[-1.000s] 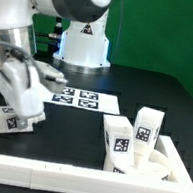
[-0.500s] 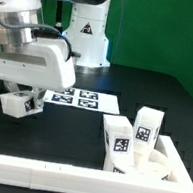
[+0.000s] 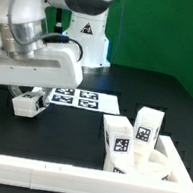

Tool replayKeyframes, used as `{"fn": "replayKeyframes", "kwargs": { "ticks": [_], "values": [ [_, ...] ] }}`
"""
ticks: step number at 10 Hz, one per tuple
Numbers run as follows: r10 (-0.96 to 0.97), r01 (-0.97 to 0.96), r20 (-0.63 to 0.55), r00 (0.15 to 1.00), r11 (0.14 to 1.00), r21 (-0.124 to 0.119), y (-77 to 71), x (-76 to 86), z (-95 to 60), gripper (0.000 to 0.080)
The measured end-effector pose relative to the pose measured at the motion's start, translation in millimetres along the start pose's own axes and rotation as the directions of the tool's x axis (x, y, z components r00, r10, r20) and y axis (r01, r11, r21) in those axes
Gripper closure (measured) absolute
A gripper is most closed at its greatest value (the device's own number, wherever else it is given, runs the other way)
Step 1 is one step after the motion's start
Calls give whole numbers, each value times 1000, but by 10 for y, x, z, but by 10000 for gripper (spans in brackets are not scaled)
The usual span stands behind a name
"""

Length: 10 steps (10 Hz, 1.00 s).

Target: Assemble stool

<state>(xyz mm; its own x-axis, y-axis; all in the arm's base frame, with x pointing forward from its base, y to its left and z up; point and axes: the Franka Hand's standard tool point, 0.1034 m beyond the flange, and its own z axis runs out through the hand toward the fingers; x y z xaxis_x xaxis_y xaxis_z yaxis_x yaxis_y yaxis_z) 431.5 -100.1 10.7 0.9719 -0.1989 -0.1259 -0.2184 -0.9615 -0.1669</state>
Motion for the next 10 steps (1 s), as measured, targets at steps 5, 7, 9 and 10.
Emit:
{"fn": "replayKeyframes", "kwargs": {
  "ticks": [5, 7, 9, 10],
  "values": [
    [-36, 36, 76, 996, 999, 7, -65, 24, -37, 358],
    [-43, 48, 279, 959, 999, -11, -61, 287, -354, 174],
    [-18, 19, 412, 911, 1000, 2, -115, 487, -374, 155],
    [-18, 16, 447, 894, 1000, 8, -126, 446, -352, 151]
  ]
}}
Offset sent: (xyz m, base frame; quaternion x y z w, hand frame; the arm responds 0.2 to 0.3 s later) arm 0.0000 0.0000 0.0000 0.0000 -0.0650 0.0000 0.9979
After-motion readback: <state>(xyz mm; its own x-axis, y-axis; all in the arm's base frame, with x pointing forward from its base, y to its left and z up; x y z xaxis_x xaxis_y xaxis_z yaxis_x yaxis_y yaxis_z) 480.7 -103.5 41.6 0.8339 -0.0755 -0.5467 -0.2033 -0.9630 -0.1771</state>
